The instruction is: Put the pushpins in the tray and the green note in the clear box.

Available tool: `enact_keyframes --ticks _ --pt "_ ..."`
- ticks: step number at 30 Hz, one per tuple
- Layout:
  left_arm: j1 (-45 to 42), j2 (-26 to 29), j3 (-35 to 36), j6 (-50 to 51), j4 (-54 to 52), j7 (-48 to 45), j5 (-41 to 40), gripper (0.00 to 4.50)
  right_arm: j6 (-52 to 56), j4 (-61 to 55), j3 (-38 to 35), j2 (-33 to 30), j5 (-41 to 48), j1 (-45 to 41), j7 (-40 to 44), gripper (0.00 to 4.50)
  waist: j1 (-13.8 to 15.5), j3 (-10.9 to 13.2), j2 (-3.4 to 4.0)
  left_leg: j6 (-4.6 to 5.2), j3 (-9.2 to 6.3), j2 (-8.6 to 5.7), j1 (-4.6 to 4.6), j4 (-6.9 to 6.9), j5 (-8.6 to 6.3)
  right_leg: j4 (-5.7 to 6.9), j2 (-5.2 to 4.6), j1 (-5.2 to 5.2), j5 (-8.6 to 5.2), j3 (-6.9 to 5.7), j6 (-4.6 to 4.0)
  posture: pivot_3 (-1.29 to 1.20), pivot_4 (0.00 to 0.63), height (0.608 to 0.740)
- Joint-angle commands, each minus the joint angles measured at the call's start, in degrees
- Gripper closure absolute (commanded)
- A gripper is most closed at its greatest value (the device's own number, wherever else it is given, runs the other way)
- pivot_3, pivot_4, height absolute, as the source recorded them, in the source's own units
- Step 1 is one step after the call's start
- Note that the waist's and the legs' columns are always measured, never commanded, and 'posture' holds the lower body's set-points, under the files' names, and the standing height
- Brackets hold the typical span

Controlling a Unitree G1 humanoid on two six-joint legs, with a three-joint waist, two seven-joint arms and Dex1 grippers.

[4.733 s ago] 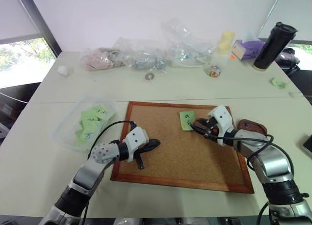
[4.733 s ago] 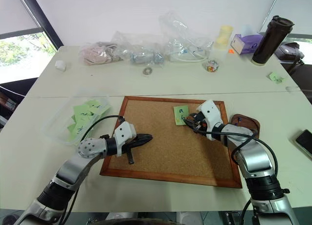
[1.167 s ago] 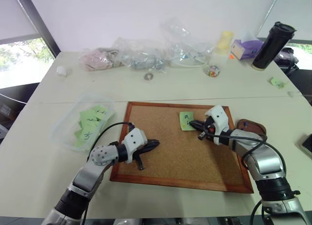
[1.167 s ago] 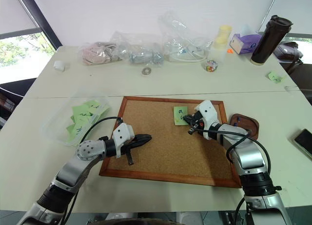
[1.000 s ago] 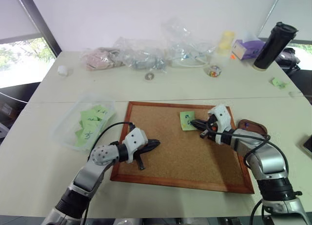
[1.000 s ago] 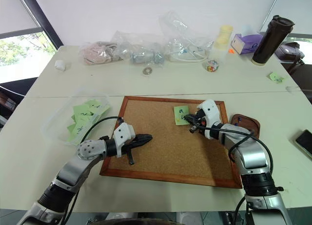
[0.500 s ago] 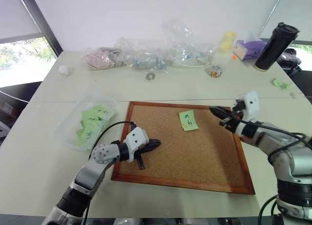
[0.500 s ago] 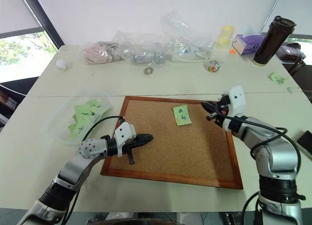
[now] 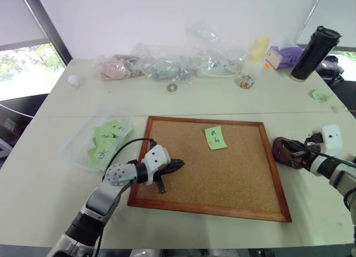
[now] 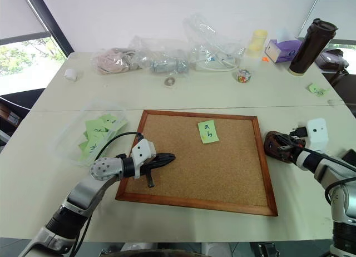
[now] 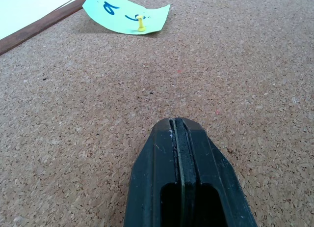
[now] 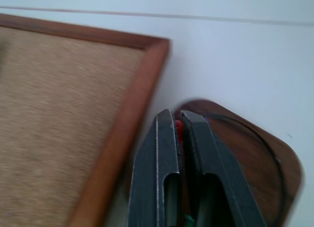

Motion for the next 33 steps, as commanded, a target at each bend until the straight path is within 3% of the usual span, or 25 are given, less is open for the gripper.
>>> enact_keyframes --ticks 1,8,9,11,17,26,33 --pt "1.5 0.79 -1.75 2.82 3.24 -0.31 2.17 4.5 -2.94 1.34 -1.06 -0.47 -1.26 0.71 0.06 4.44 0.0 0.0 0.0 0.0 0.0 0.0 0.0 0.0 0.0 0.0 0.0 0.0 0.0 0.0 0.0 0.0 0.15 0.74" --pt "1.63 1.03 -1.58 2.84 2.98 -0.43 2.15 4.5 -3.53 2.64 -0.95 0.07 -0.88 1.08 0.41 4.44 -0.03 -0.01 0.02 -0.01 0.0 0.0 0.0 0.0 0.01 0.0 0.01 0.0 0.0 0.01 0.0 0.0 0.15 0.74" --pt "1.63 1.05 -1.58 2.87 2.94 -0.42 2.17 4.5 -3.49 2.72 -0.97 0.13 -0.83 1.18 0.41 3.79 -0.03 -0.01 0.02 -0.01 0.01 0.0 0.0 0.0 0.01 0.0 0.0 0.0 0.0 0.01 0.0 0.0 0.15 0.74" --pt "1.63 1.11 -1.55 2.89 2.89 -0.46 2.19 4.5 -3.47 2.87 -1.05 0.32 -0.73 1.34 0.35 3.07 -0.03 -0.01 0.01 -0.02 0.01 0.0 0.0 0.0 0.01 0.0 0.0 0.0 0.0 0.01 0.0 0.0 0.15 0.74" --pt "1.45 1.17 -1.59 2.95 2.84 -0.65 2.25 4.5 -4.31 3.49 -0.59 0.63 -1.11 2.54 0.58 0.04 -0.06 0.0 0.01 0.0 0.01 0.0 0.0 0.0 0.0 0.0 0.0 0.0 0.0 0.01 0.0 0.0 0.15 0.74" --pt "1.14 1.14 -1.51 2.97 3.11 -0.79 2.34 4.5 -4.15 3.4 -0.46 1.65 -0.36 2.2 0.2 0.04 -0.04 0.0 0.0 -0.01 0.0 0.0 0.01 0.0 0.01 0.0 0.0 0.02 0.0 0.01 0.0 0.0 0.15 0.74" --pt "1.24 1.17 -1.41 3.64 2.24 -0.66 2.21 4.5 -1.28 1.75 -6.37 0.19 6.31 -1.63 0.67 0.04 -0.06 0.01 0.04 -0.01 0.01 0.0 0.0 0.0 0.01 0.0 0.0 0.01 0.0 0.01 0.0 0.0 0.15 0.74"
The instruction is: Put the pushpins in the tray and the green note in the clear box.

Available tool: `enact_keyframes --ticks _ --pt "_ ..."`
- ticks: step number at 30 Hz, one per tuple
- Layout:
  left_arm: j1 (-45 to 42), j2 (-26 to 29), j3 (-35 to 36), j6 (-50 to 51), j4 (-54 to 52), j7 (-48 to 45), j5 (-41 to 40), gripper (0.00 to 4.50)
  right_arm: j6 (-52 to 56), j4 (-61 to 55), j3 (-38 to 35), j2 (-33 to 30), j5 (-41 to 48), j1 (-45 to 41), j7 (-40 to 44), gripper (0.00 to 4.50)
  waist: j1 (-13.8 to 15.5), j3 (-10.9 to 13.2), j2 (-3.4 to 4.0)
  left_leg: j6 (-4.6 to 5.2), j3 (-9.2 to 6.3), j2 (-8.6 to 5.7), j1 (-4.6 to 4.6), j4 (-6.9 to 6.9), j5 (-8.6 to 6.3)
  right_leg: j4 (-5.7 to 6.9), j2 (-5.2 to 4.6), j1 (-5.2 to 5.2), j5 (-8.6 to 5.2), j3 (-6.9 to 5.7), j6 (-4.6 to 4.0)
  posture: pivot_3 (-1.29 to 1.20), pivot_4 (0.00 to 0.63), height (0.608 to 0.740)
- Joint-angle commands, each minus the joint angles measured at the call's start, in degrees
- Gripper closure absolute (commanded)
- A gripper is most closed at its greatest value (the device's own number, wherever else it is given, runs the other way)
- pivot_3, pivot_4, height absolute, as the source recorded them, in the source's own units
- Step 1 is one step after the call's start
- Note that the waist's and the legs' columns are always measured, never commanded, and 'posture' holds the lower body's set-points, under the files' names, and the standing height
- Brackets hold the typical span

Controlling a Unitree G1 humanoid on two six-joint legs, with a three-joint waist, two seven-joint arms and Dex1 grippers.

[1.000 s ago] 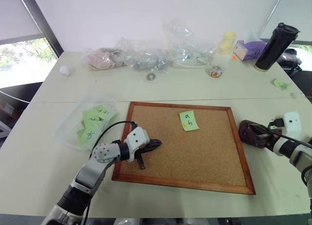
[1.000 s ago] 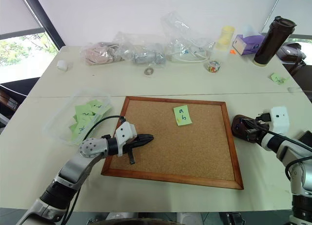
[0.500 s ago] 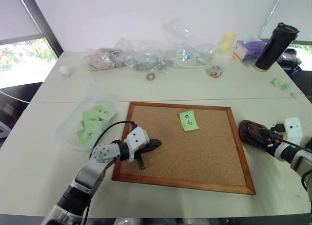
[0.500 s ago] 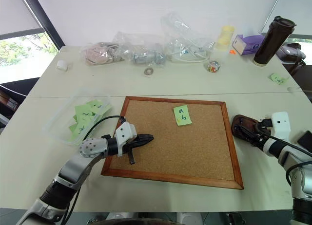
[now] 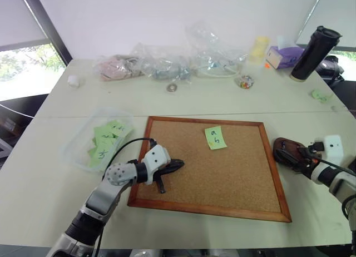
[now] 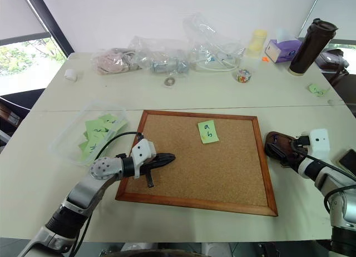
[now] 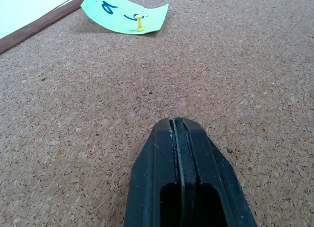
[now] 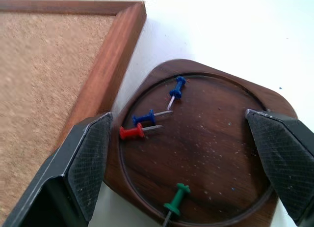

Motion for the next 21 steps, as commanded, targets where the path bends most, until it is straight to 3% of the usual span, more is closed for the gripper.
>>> enact_keyframes --ticks 1,7,14,21 --pt "1.5 1.0 -1.51 3.31 2.07 0.2 2.18 4.5 1.4 -1.71 -5.65 -1.5 4.78 -3.41 -0.03 0.04 -0.01 0.01 0.01 0.0 0.0 0.0 -0.01 0.0 0.0 0.0 0.0 0.0 0.0 0.0 0.0 0.0 0.15 0.74" --pt "1.24 0.81 -1.53 4.06 1.58 0.23 2.04 4.5 5.3 -4.51 -6.34 -2.83 8.13 -4.47 0.52 0.04 0.04 -0.01 0.03 0.0 -0.01 0.0 -0.02 0.0 0.0 0.0 0.0 0.0 0.0 0.0 0.0 0.0 0.15 0.74" --pt "1.4 0.76 -1.24 3.69 2.27 0.29 2.15 4.5 6.27 -20.04 7.39 -3.9 7.83 -2.06 5.19 0.04 -0.03 0.01 0.03 0.07 -0.01 0.01 -0.02 0.0 -0.04 0.0 0.0 -0.01 0.0 0.0 0.0 0.0 0.15 0.74" --pt "1.4 0.8 -1.14 2.93 3.11 0.24 2.41 4.5 1.95 -20.37 22.74 -0.17 0.43 -9.18 3.42 0.04 0.04 0.05 -0.06 -0.18 -0.02 0.0 -0.01 0.0 0.1 0.0 0.01 -0.03 0.0 -0.02 0.0 0.0 0.15 0.74"
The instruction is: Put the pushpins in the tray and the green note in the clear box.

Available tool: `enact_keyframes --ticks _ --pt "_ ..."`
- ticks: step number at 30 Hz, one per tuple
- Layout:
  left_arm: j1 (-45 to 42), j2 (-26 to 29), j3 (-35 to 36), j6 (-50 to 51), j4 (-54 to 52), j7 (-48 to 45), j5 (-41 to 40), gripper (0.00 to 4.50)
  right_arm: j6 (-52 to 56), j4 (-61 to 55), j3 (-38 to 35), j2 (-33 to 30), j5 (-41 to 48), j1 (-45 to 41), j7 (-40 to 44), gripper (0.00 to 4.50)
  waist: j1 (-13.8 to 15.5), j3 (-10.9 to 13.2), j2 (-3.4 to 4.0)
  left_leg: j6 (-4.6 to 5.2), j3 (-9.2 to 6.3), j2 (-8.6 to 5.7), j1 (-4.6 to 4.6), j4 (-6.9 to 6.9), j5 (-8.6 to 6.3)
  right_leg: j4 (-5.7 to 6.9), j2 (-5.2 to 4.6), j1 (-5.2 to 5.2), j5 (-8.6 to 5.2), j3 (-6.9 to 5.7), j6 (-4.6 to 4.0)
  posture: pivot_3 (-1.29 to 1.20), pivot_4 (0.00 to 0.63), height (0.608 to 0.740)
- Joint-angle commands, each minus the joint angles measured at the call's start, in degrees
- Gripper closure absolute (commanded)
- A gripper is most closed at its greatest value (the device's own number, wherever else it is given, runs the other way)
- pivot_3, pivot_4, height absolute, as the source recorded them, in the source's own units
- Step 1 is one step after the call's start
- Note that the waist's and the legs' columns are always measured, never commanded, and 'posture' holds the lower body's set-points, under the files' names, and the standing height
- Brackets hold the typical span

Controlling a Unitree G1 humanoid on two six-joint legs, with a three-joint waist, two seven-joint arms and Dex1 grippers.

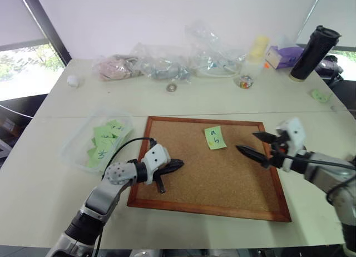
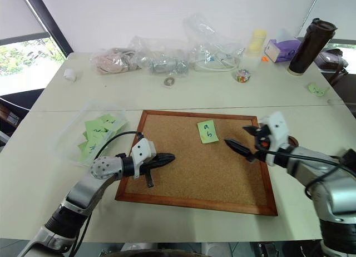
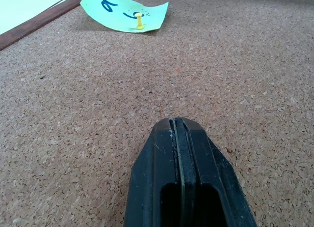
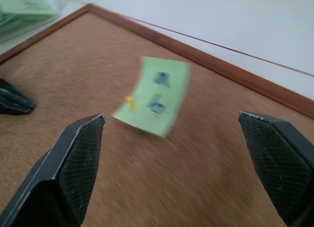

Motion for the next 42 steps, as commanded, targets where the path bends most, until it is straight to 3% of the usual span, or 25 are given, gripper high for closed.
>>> enact_keyframes --ticks 1,11,14,21,27,42 --pt "1.65 0.78 -1.44 1.59 3.61 0.35 2.4 4.5 -3.74 0.82 5.59 1.64 -4.41 -2.94 -0.61 0.04 0.1 0.0 0.0 -0.02 0.0 0.0 -0.03 0.0 0.01 0.0 0.0 -0.01 0.0 0.0 0.0 0.0 0.15 0.74" --pt "2.75 0.71 -1.01 2.11 2.27 1.7 2.45 4.5 -9.93 10.81 13.86 8.38 -12.56 -7.85 -1.85 0.04 0.02 0.0 -0.07 -0.07 -0.01 -0.01 -0.02 0.0 0.04 0.0 -0.01 -0.03 0.0 -0.02 0.0 0.0 0.15 0.74" --pt "2.96 0.93 -0.91 2.54 1.6 1.93 2.28 4.5 -10.6 12.46 14.23 9.39 -13.43 -8.26 -1.56 0.85 -0.06 0.0 -0.06 -0.08 -0.01 -0.01 -0.02 0.0 0.04 0.0 0.0 -0.04 0.0 -0.02 0.0 0.0 0.15 0.74" --pt "3.11 1.43 -0.85 3.96 -0.47 2.09 2.1 4.5 -11.33 13.81 14.36 10.7 -14.54 -7.44 -1.22 4.34 -0.14 0.0 -0.06 -0.08 -0.01 0.0 -0.03 0.0 0.04 0.01 0.01 -0.06 0.0 -0.01 0.0 0.0 0.15 0.74" --pt "2.82 1.37 -0.98 3.83 0.02 2.04 2.13 4.5 -11.31 11.93 14.7 10.79 -15.11 -6.53 -1.57 4.44 -0.13 0.0 -0.06 -0.08 -0.01 0.0 -0.02 -0.01 0.04 0.01 0.02 -0.06 0.0 -0.01 0.0 0.0 0.15 0.74" --pt "2.92 0.92 -1.29 3.71 0.9 1.85 1.97 4.5 -1.79 -1.59 4.99 6.41 -5.53 -7.47 -0.59 4.44 -0.05 0.01 -0.09 -0.07 -0.02 0.0 -0.07 -0.01 0.03 0.0 0.01 -0.09 0.0 -0.02 0.0 0.0 0.15 0.74"
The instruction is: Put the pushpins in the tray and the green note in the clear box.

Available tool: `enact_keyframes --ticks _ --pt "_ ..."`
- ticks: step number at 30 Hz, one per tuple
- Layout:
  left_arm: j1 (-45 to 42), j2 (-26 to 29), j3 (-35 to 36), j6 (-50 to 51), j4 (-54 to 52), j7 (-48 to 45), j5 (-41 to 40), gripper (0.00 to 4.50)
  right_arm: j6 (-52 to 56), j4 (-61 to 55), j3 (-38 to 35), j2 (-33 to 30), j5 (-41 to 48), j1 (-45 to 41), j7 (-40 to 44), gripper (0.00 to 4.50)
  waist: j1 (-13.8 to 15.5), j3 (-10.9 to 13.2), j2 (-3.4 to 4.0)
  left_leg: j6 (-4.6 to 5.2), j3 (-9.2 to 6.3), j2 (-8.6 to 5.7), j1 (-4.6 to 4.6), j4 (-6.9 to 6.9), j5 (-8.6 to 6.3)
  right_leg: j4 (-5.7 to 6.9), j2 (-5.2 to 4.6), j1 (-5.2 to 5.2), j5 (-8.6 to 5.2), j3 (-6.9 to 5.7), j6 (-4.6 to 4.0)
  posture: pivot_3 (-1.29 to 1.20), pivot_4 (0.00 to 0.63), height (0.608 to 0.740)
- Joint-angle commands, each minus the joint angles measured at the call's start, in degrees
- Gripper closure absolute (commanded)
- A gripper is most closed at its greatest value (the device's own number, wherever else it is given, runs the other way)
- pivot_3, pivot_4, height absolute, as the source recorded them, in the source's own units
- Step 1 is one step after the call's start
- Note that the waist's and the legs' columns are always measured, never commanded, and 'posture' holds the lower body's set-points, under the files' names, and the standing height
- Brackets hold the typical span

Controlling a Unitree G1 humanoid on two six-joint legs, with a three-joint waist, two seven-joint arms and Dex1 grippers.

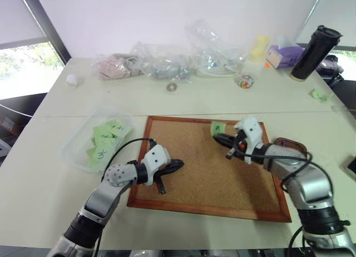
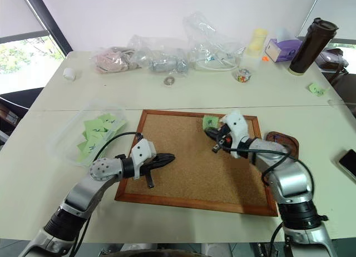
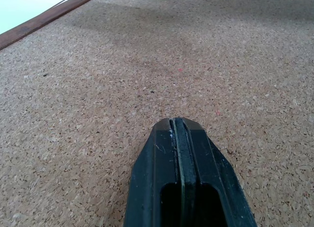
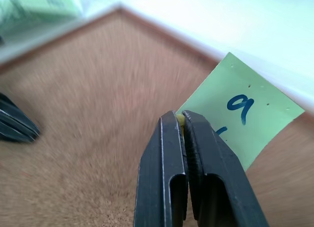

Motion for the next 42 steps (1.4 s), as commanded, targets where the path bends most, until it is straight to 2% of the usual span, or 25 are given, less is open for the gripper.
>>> enact_keyframes --ticks 1,7,17,20,22,25,32,42 --pt "1.59 0.8 -1.49 2.15 3.28 0.01 1.96 4.5 2.42 -5.05 -2.42 -1.42 3.31 -0.48 0.53 4.44 -0.02 0.0 0.0 0.0 0.0 0.0 0.0 0.0 0.0 0.0 0.0 0.0 0.0 0.01 0.0 0.0 0.15 0.74" --pt "0.94 0.13 -0.33 1.88 3.88 0.71 1.45 4.5 5.83 -10.92 -2.27 -5.52 6.62 1.47 3.46 4.44 0.05 0.01 0.0 0.02 0.0 0.0 -0.02 0.0 -0.01 0.0 -0.02 -0.01 0.0 0.01 0.0 0.0 0.15 0.74" --pt "-6.4 -1.52 10.91 17.59 -5.48 -0.67 -17.08 4.5 4.09 -14.22 -0.6 -12.57 6.36 2.03 8.81 4.44 -0.07 0.37 -0.35 -0.01 -0.01 0.06 -0.14 0.01 0.01 0.02 0.08 -0.16 0.0 -0.02 0.0 0.0 0.15 0.74" --pt "-11.24 -2.9 13.51 22.08 -6.59 0.81 -21.42 3.5 2.74 -15.47 0.75 -13.79 5.43 1.92 9.75 4.5 0.05 0.38 -0.37 -0.01 -0.01 0.05 -0.44 0.03 0.01 0.02 0.07 -0.42 0.01 -0.04 0.01 0.0 0.15 0.74" --pt "-13.71 -4.27 14.22 24.35 -6.21 1.42 -23.67 2.61 1.45 -16.4 1.96 -14.48 4.38 1.57 10.38 4.5 0.08 0.41 -0.42 -0.03 -0.04 0.05 -0.87 0.2 0.02 0.11 0.07 -0.8 0.04 -0.11 0.06 0.0 0.15 0.74" --pt "-15.94 -6.0 13.71 26.02 -4.92 1.37 -25.45 1.03 0.55 -17.03 3.2 -14.53 3.69 0.17 10.46 4.5 0.01 0.43 -0.47 -0.05 -0.02 0.01 -0.94 0.23 0.04 0.17 0.06 -0.9 0.11 -0.12 0.15 0.0 0.15 0.74" --pt "-18.81 -11.63 13.35 29.81 0.13 2.84 -28.53 1.03 -0.87 -17.32 5.58 -13.84 2.42 -3.27 10.43 4.5 0.0 0.47 -0.53 -0.09 -0.02 0.01 -0.91 0.24 0.06 0.19 0.1 -0.9 0.11 -0.14 0.14 0.0 0.15 0.74" --pt "-19.28 -14.48 11.84 30.57 1.69 4.25 -27.78 1.03 -0.99 -18.22 7.5 -13.37 1.49 -5.84 10.19 4.5 0.05 0.47 -0.53 -0.1 -0.02 0.01 -0.91 0.26 0.06 0.21 0.09 -0.91 0.11 -0.14 0.14 0.0 0.15 0.74"
